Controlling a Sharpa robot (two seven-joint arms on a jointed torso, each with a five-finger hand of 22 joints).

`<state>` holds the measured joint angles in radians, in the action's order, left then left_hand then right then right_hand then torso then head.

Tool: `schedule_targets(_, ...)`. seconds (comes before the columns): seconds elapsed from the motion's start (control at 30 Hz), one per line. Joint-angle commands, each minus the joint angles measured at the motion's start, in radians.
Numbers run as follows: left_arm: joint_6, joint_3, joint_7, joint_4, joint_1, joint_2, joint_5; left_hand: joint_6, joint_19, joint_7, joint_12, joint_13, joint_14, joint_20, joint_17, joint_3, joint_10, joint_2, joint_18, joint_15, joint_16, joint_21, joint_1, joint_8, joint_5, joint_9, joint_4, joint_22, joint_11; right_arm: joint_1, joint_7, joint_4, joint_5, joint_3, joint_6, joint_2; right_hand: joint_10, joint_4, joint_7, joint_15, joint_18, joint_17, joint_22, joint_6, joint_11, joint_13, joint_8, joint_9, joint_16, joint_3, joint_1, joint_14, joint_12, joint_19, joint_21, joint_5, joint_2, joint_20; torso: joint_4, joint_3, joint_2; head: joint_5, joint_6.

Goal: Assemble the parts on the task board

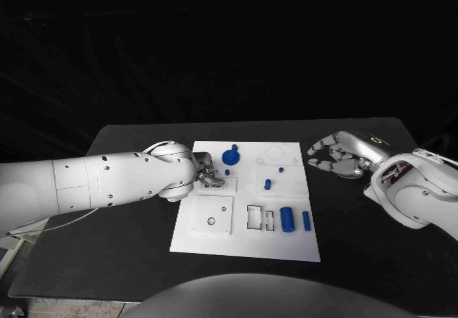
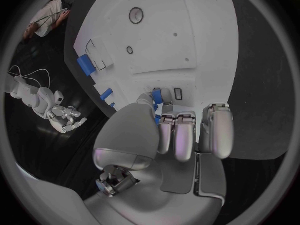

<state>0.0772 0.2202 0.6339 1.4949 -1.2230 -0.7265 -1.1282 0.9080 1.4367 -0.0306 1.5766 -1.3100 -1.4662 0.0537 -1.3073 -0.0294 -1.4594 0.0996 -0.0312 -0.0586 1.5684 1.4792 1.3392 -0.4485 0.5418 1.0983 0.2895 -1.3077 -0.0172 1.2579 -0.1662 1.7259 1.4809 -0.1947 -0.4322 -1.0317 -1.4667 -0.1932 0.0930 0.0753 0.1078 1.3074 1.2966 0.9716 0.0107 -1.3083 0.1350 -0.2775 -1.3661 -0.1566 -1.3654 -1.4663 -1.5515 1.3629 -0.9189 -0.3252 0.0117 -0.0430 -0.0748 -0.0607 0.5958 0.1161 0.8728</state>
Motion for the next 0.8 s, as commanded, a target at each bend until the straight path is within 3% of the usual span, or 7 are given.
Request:
schedule_targets(0.03, -0.020, 0.002, 0.009, 0.002, 0.003, 0.000, 0.010, 0.009, -0.001, 0.000, -0.006, -0.261, -0.105, -0.008, -0.263, 0.007, -0.111, -0.008, -0.009, -0.010, 0.002, -0.005, -0.001, 0.001, -0.002, 0.001, -0.001, -0.157, -0.012, -0.001, -0.008, -0.001, 0.001, 0.000, 0.010, 0.001, -0.079, 0.000, -0.002, -0.009, 0.015, 0.072, 0.000, 0.007, -0.009, -0.238, -0.006, 0.001, 0.005, -0.006, -0.011, -0.060, 0.007, -0.003, 0.005, -0.008, 0.004, 0.000, -0.0004, 0.0003, 0.000, 0.000, 0.000)
schedule_targets(0.3, -0.023, 0.002, 0.009, 0.001, 0.003, 0.000, 0.011, 0.011, -0.001, -0.001, -0.006, -0.261, -0.105, -0.008, -0.263, 0.020, -0.111, -0.013, -0.009, -0.010, 0.002, -0.006, -0.012, 0.004, -0.015, 0.004, 0.000, -0.157, -0.012, -0.002, -0.009, -0.001, 0.001, 0.000, 0.012, 0.000, -0.079, 0.001, -0.002, -0.009, 0.015, 0.072, 0.000, 0.007, -0.009, -0.237, -0.006, 0.001, 0.005, -0.007, -0.012, -0.060, 0.007, -0.003, 0.006, -0.010, 0.003, 0.000, -0.0003, 0.0000, 0.000, 0.001, 0.000)
schedule_targets(0.4, -0.025, 0.002, 0.009, 0.002, 0.003, -0.001, 0.011, 0.014, -0.001, -0.002, -0.006, -0.261, -0.105, -0.008, -0.263, 0.034, -0.111, -0.018, -0.009, -0.009, 0.002, -0.007, -0.027, 0.007, -0.039, 0.007, -0.001, -0.158, -0.011, -0.002, -0.010, -0.002, 0.001, 0.000, 0.014, 0.000, -0.079, 0.001, -0.002, -0.009, 0.015, 0.072, 0.000, 0.007, -0.009, -0.237, -0.006, 0.001, 0.005, -0.007, -0.012, -0.060, 0.007, -0.003, 0.006, -0.010, 0.003, 0.000, -0.0001, 0.0000, 0.000, 0.001, 0.000)
schedule_targets(0.5, -0.029, 0.002, 0.010, 0.000, 0.003, 0.000, 0.011, 0.017, -0.001, -0.003, -0.006, -0.261, -0.105, -0.006, -0.263, 0.049, -0.111, -0.021, -0.009, -0.008, 0.002, -0.009, -0.054, 0.013, -0.091, 0.012, -0.001, -0.158, -0.010, -0.002, -0.010, -0.003, 0.001, 0.000, 0.014, 0.000, -0.079, 0.002, -0.002, -0.009, 0.015, 0.072, -0.001, 0.007, -0.009, -0.237, -0.006, 0.001, 0.005, -0.009, -0.013, -0.060, 0.007, -0.003, 0.007, -0.012, 0.003, -0.001, -0.0005, -0.0002, 0.000, 0.002, 0.000)
schedule_targets(0.57, -0.030, 0.003, 0.011, -0.002, 0.003, 0.002, 0.011, 0.020, -0.002, -0.007, -0.006, -0.261, -0.105, -0.005, -0.263, 0.049, -0.111, -0.015, -0.009, -0.006, 0.002, -0.011, -0.095, 0.019, -0.157, 0.012, 0.000, -0.158, -0.006, -0.002, -0.010, -0.003, 0.001, 0.000, 0.015, 0.001, -0.079, 0.002, -0.002, -0.009, 0.015, 0.072, -0.001, 0.007, -0.009, -0.237, -0.006, 0.001, 0.005, -0.009, -0.013, -0.060, 0.007, -0.003, 0.007, -0.012, 0.003, -0.001, -0.0006, 0.0001, 0.000, 0.002, 0.000)
schedule_targets(0.7, -0.029, 0.003, 0.011, -0.010, 0.003, 0.006, 0.011, 0.025, -0.003, -0.017, -0.006, -0.261, -0.105, 0.001, -0.263, 0.010, -0.111, -0.001, -0.010, 0.002, 0.002, -0.014, -0.214, 0.037, -0.320, 0.008, 0.001, -0.158, 0.003, -0.003, -0.011, -0.003, 0.001, 0.000, 0.015, 0.001, -0.078, 0.003, -0.002, -0.009, 0.015, 0.071, -0.001, 0.007, -0.009, -0.237, -0.006, 0.002, 0.006, -0.010, -0.015, -0.060, 0.008, -0.003, 0.009, -0.014, 0.003, -0.001, -0.0007, 0.0001, 0.000, 0.002, 0.000)
schedule_targets(0.8, -0.028, 0.003, 0.012, -0.016, 0.003, 0.009, 0.011, 0.023, -0.004, -0.022, -0.006, -0.261, -0.105, 0.005, -0.263, -0.012, -0.111, 0.001, -0.010, 0.005, 0.002, -0.017, -0.263, 0.056, -0.370, -0.001, 0.003, -0.158, 0.007, -0.003, -0.011, -0.003, 0.001, 0.000, 0.016, 0.001, -0.077, 0.005, -0.001, -0.009, 0.015, 0.071, -0.001, 0.007, -0.009, -0.236, -0.006, 0.002, 0.006, -0.012, -0.016, -0.060, 0.009, -0.003, 0.009, -0.017, 0.003, -0.001, -0.0006, 0.0001, 0.000, 0.003, 0.000)
